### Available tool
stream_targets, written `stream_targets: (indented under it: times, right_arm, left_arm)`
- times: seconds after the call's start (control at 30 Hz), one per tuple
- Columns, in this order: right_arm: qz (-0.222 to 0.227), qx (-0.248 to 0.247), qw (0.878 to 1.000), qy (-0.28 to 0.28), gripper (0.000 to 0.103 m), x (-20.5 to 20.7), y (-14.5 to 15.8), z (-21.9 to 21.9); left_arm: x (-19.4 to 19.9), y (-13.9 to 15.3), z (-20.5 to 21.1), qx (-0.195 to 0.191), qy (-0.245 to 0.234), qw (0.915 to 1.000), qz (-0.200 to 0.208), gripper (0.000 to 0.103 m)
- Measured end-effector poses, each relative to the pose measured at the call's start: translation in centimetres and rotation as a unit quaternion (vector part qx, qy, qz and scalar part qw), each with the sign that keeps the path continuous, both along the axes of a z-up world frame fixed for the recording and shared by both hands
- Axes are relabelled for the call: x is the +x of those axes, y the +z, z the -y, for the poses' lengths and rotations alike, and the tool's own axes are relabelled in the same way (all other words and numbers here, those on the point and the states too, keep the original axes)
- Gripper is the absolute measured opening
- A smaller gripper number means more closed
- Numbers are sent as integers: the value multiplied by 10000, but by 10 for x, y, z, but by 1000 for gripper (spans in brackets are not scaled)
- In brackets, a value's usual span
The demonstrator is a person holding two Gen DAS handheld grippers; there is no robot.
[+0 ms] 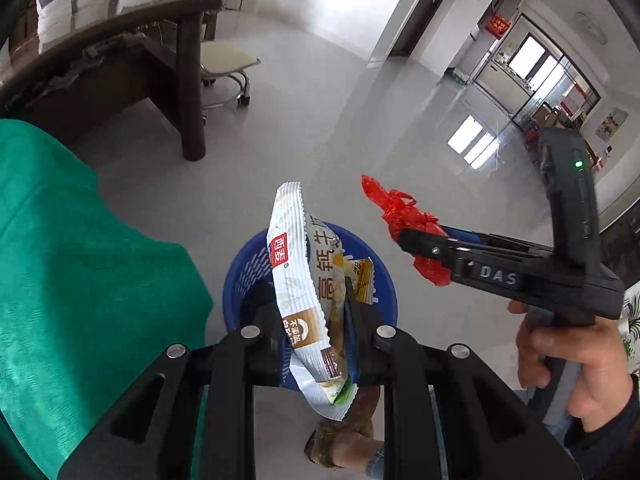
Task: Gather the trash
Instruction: 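Carry wrapper and red bag to the blue basket and release both, then move both tools back over the table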
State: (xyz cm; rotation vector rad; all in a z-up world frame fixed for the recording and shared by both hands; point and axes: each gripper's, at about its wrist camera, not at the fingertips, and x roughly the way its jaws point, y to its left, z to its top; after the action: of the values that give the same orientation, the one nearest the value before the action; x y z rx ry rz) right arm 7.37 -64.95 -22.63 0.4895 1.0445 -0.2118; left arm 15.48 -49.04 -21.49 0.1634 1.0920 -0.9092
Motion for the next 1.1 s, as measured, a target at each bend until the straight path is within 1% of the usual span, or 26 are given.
stream_targets:
  times: [0.13,0.3,0.37,0.4,0.43,0.47,0.5,0.53,0.57,0.63,0.7,0.77,0.8,0.93,1.0,1.1]
  right_arm:
    - [4,119,9998,-129,45,-3,-4,13]
    - [11,283,9994,-194,45,0,-8,19]
    - [48,346,9991,-227,47,2,-9,21]
    - [66,366,9990,-254,50,3,-9,21]
    - [82,372,9988,-296,61,2,-10,22]
    - [98,358,9988,-322,67,1,-10,23]
    - [135,331,9987,-368,74,0,-9,24]
    - [178,319,9985,-413,75,-1,-7,26]
    - [191,314,9983,-455,75,-1,-7,26]
    - [222,312,9975,-594,79,-5,-5,30]
    - [278,280,9968,-702,82,-7,-1,32]
    - [311,145,9967,-730,85,-7,4,30]
    - [331,29,9969,-715,87,-6,8,27]
    - [459,-509,9959,-585,89,-1,24,7]
    - [548,-767,9943,-506,90,2,32,-7]
    - [737,-1132,9905,-242,93,5,44,-40]
  left_arm:
    - [4,-20,16,67,-46,9999,-109,21]
    - [13,-35,26,148,-92,9997,-142,22]
    - [15,-41,31,173,-135,9996,-151,23]
    - [13,-43,32,193,-150,9996,-142,26]
    - [14,-46,36,208,-176,9996,-122,40]
    - [13,-48,37,205,-178,9996,-93,49]
    - [14,-48,39,203,-150,9997,-29,63]
    - [15,-46,39,199,-98,9997,56,69]
    - [15,-44,38,196,-66,9998,79,70]
    - [16,-39,32,160,-11,9999,51,73]
    - [13,-30,23,135,47,9998,113,74]
    - [9,-13,8,46,91,9995,290,80]
    - [5,-5,0,-3,115,9991,399,84]
    - [-11,35,-43,-134,107,9959,884,88]
    - [-19,50,-69,-114,175,9934,1131,91]
    - [-26,62,-117,-4,385,9894,1403,91]
